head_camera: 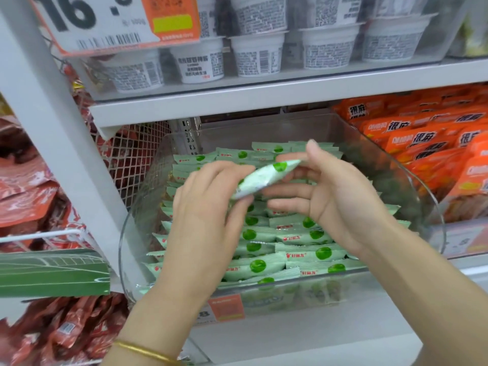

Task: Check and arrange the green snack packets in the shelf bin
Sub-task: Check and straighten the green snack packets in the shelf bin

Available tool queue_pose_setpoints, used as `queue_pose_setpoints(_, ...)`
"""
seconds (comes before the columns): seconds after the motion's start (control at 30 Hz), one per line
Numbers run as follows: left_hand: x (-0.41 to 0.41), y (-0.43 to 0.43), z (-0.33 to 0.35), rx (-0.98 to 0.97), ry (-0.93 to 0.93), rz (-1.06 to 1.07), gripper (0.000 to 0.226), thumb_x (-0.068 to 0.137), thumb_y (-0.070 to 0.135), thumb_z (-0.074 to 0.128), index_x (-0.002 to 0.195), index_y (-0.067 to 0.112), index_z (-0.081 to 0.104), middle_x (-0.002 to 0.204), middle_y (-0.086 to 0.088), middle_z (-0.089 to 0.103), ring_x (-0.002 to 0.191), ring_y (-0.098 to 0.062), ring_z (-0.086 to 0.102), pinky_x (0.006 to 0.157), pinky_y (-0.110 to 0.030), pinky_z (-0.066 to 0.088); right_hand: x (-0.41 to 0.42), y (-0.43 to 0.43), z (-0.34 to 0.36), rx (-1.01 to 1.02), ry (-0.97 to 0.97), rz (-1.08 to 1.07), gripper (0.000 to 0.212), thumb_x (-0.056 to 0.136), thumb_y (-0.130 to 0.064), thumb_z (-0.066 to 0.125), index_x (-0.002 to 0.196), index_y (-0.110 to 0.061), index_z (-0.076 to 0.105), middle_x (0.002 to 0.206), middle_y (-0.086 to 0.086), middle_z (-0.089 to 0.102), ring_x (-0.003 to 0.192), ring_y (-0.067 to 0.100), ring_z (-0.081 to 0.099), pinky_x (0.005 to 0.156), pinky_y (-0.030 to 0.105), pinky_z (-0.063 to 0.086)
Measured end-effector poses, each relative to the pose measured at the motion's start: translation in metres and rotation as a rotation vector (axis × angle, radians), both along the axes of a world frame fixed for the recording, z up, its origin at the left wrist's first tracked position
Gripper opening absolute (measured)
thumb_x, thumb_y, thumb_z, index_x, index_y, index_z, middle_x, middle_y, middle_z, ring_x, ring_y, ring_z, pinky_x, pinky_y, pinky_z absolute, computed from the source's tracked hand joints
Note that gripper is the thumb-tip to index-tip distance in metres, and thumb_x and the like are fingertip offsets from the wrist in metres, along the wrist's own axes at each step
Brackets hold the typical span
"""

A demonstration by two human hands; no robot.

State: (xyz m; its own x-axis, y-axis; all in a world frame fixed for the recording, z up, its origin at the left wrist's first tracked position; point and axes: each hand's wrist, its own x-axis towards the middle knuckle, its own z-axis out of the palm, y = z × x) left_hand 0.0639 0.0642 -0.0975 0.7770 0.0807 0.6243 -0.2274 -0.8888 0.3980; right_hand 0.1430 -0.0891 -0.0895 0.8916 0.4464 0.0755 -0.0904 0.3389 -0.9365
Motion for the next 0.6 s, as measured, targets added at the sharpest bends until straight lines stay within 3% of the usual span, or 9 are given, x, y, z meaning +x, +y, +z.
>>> queue_pose_setpoints(0.07,-0.002,0.001,0.007,-0.177,-0.049,0.013,0.028,0.088,0.015,0.061,0.113,0.028,0.060,0.104,0.022,0.056,0.102,0.005,0.051,0.093,-0.010,0.036,0.003,-0.002,-0.001,-0.155,-0.123,-0.132,0.031,0.085,-0.044,0.056,0.089,-0.017,0.071,0.086,-0.002,0.065,0.084,0.014,0.065,0.075,0.036,0.054)
queue_pose_setpoints(0.17,-0.005,0.001,0.013,-0.506,-0.009,-0.027,0.033,0.085,0.016,0.066,0.110,0.036,0.058,0.104,0.016,0.065,0.095,-0.003,0.062,0.088,-0.028,0.051,0.007,-0.003,-0.001,-0.274,-0.293,-0.148,0.047,0.074,-0.061,0.062,0.100,-0.023,0.071,0.111,-0.008,0.067,0.106,0.007,0.061,0.095,0.036,0.045)
queue_pose_setpoints(0.23,-0.006,0.000,0.014,-0.668,0.037,-0.097,0.034,0.084,0.014,0.066,0.111,0.034,0.056,0.096,0.006,0.070,0.084,-0.006,0.066,0.078,-0.029,0.055,0.005,-0.002,-0.002,-0.231,-0.319,-0.074,0.045,0.076,-0.055,0.066,0.104,-0.021,0.068,0.108,-0.005,0.070,0.102,0.009,0.064,0.090,0.030,0.049)
queue_pose_setpoints(0.3,-0.006,-0.001,0.014,-0.761,0.093,-0.183,0.036,0.083,0.013,0.066,0.113,0.031,0.055,0.090,0.006,0.072,0.078,-0.004,0.067,0.069,-0.021,0.054,0.001,0.000,-0.002,-0.178,-0.295,-0.043,0.028,0.077,-0.034,0.068,0.100,-0.018,0.067,0.097,-0.002,0.073,0.088,0.010,0.068,0.074,0.024,0.054)
queue_pose_setpoints(0.4,-0.006,-0.003,0.011,-0.766,0.199,-0.272,0.052,0.071,0.021,0.071,0.116,0.035,0.050,0.099,0.009,0.071,0.086,-0.005,0.068,0.071,-0.019,0.054,0.000,0.001,-0.005,-0.129,-0.273,-0.064,0.025,0.075,-0.023,0.063,0.097,-0.013,0.066,0.089,0.002,0.074,0.078,0.013,0.069,0.065,0.023,0.054)
queue_pose_setpoints(0.6,-0.006,-0.003,0.010,-0.676,0.198,-0.282,0.065,0.074,0.005,0.075,0.122,0.037,0.045,0.107,0.008,0.067,0.093,-0.007,0.067,0.080,-0.023,0.054,0.000,0.001,-0.004,-0.069,-0.267,-0.067,0.021,0.074,-0.022,0.063,0.093,-0.015,0.066,0.085,0.001,0.074,0.076,0.013,0.069,0.064,0.023,0.054)
